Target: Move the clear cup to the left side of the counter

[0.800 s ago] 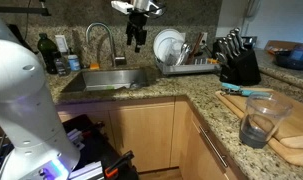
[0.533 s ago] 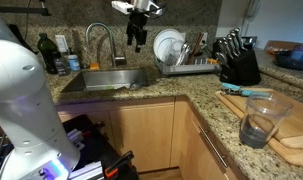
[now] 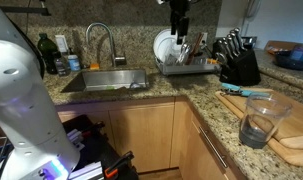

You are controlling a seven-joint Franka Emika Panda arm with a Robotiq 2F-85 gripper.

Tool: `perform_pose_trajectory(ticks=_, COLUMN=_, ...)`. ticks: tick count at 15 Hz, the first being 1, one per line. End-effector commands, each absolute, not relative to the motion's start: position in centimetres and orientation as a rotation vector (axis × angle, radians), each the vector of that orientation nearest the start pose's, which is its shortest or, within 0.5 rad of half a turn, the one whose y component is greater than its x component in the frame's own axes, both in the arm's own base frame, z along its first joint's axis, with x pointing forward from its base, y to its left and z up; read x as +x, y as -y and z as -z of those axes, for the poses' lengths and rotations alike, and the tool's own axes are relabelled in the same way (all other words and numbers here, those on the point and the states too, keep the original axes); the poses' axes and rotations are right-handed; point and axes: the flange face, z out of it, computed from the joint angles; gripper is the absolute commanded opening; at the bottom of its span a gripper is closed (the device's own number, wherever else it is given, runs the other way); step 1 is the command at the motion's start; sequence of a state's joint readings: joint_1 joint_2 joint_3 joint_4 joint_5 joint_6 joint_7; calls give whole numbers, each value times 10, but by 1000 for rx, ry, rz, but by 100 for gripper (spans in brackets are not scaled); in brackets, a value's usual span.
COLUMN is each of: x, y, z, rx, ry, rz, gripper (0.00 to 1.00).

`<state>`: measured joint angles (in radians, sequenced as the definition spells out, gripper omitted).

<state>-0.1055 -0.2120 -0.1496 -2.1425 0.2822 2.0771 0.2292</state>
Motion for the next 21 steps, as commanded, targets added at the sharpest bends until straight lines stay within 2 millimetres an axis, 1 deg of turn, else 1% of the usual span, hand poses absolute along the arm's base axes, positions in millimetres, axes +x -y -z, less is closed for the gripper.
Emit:
perform_pose_trajectory(ticks=1, x=527, y=191, z=-550, rx=-2588, ry=-1072, rz=328, gripper=100)
perform_pose_trajectory(ticks=2, x=500, y=168, z=-533, rx=-2650, ry=-980, rz=293, gripper=100)
perform_pose_trajectory(ticks=3, x=506, y=185, z=-546, rx=-2622, ry=-1025, rz=331, gripper=100)
perform_pose_trajectory(ticks=4, x=512, y=193, z=-552, rx=-2610, ry=-1046, rz=351, gripper=100)
perform_pose_trajectory(ticks=5, x=516, y=197, z=-541, rx=-2657, ry=-1056, rz=334, gripper=100)
perform_pose_trajectory(ticks=6, x=523, y=209, z=-537, rx=-2670, ry=-1077, rz=401, gripper=100)
perform_pose_trajectory(ticks=7, x=531, y=238, z=-536, rx=-2659, ry=-1145, rz=525, gripper=100)
perform_pose_trajectory(ticks=8, x=531, y=269, z=-534, rx=-2665, ry=-1195, rz=590, gripper=100)
perform_pose_trajectory(ticks=9, x=531, y=294, z=-530, rx=-2661, ry=-1245, rz=668, gripper=100)
perform_pose_trajectory(ticks=10, x=528, y=319, z=-521, rx=-2652, ry=-1320, rz=723, gripper=100)
perform_pose_trajectory(ticks=11, x=526, y=343, z=-509, rx=-2641, ry=-1416, rz=739, gripper=100)
perform_pose_trajectory(ticks=12, x=517, y=360, z=-483, rx=-2654, ry=-1504, rz=623, gripper=100)
perform_pose_trajectory(ticks=13, x=512, y=371, z=-467, rx=-2659, ry=-1564, rz=556, gripper=100)
perform_pose_trajectory(ticks=14, x=509, y=352, z=-491, rx=-2651, ry=-1466, rz=634, gripper=100)
perform_pose_trajectory(ticks=15, x=505, y=366, z=-474, rx=-2657, ry=-1517, rz=594, gripper=100)
perform_pose_trajectory(ticks=16, x=505, y=372, z=-463, rx=-2660, ry=-1540, rz=568, gripper=100)
perform_pose_trajectory(ticks=17, x=507, y=372, z=-461, rx=-2656, ry=-1584, rz=477, gripper=100)
perform_pose_trajectory(ticks=18, x=507, y=378, z=-452, rx=-2676, ry=-1658, rz=445, gripper=100)
perform_pose_trajectory(ticks=19, x=506, y=382, z=-448, rx=-2689, ry=-1719, rz=396, gripper=100)
perform_pose_trajectory(ticks=20, x=506, y=390, z=-441, rx=-2691, ry=-1805, rz=355, gripper=100)
perform_pose_trajectory(ticks=21, x=502, y=376, z=-450, rx=-2681, ry=-1693, rz=427, gripper=100)
